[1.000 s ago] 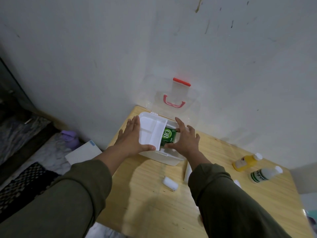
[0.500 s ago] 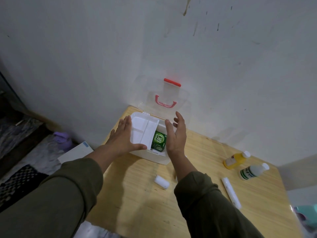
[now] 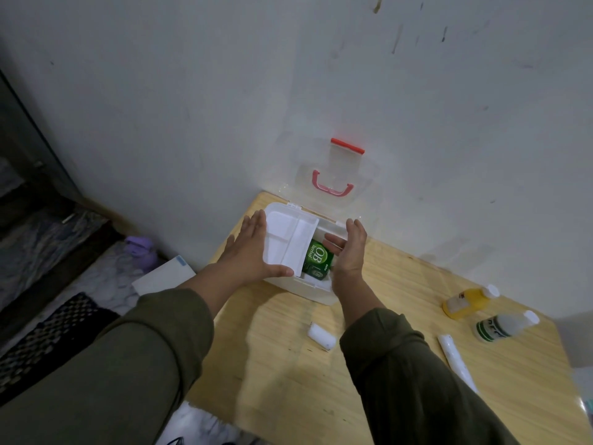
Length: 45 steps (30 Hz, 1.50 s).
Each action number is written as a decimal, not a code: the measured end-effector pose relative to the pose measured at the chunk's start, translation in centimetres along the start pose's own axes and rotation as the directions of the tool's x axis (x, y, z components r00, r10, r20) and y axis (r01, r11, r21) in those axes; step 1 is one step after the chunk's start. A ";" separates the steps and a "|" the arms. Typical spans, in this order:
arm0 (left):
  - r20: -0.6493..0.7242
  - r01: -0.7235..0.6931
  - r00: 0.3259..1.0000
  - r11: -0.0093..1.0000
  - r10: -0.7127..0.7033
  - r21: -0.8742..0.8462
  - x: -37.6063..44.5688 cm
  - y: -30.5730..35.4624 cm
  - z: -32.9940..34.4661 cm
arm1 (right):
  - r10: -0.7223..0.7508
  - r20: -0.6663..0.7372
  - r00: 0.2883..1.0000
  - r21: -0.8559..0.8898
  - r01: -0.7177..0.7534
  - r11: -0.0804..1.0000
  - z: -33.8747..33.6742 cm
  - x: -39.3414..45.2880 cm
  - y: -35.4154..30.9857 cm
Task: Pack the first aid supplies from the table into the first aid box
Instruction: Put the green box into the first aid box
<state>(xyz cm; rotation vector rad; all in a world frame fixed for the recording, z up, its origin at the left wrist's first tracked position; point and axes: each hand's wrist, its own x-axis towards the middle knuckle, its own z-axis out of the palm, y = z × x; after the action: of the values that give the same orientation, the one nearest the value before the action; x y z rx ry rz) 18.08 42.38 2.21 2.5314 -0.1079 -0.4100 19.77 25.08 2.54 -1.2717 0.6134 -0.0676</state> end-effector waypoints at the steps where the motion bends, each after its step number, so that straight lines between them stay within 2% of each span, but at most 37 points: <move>1: 0.002 0.000 1.000 1.000 0.000 0.002 0.0 -0.1 0.0 | 0.022 -0.002 1.000 0.018 -0.022 1.000 0.0 0.0 0.0; 6: 0.005 0.004 1.000 1.000 -0.004 0.000 0.1 -0.1 0.0 | 0.081 -0.004 0.997 0.098 -0.080 0.992 0.5 0.4 0.0; 24: -0.011 0.008 1.000 1.000 -0.008 -0.004 0.6 0.1 0.0 | 0.098 -0.003 0.995 0.100 -0.097 0.990 1.0 1.1 -0.2; 28: -0.017 0.005 1.000 1.000 -0.005 -0.014 0.6 0.2 -0.1 | 0.056 -0.016 0.998 0.002 -0.056 0.998 0.8 1.1 -0.8; 34: -0.063 -0.024 0.998 1.000 0.025 0.014 -0.1 0.8 -0.9 | -0.114 0.057 0.992 -0.178 0.123 0.976 -1.5 -0.9 -5.2; 39: -0.123 -0.105 0.987 0.994 0.107 0.022 -1.8 2.9 -1.5 | -0.261 0.091 0.961 -0.441 0.274 0.855 -5.1 -3.0 -7.2; 45: -0.124 -0.180 0.976 0.984 0.179 0.001 -5.6 6.3 -0.1 | -0.288 0.126 0.949 -0.622 0.301 0.723 -11.0 -6.0 -6.5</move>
<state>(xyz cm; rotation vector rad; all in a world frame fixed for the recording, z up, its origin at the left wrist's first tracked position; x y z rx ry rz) 12.88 38.10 7.21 2.5030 -0.2843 -0.1812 11.42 15.74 9.05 -2.0336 0.4138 -0.1171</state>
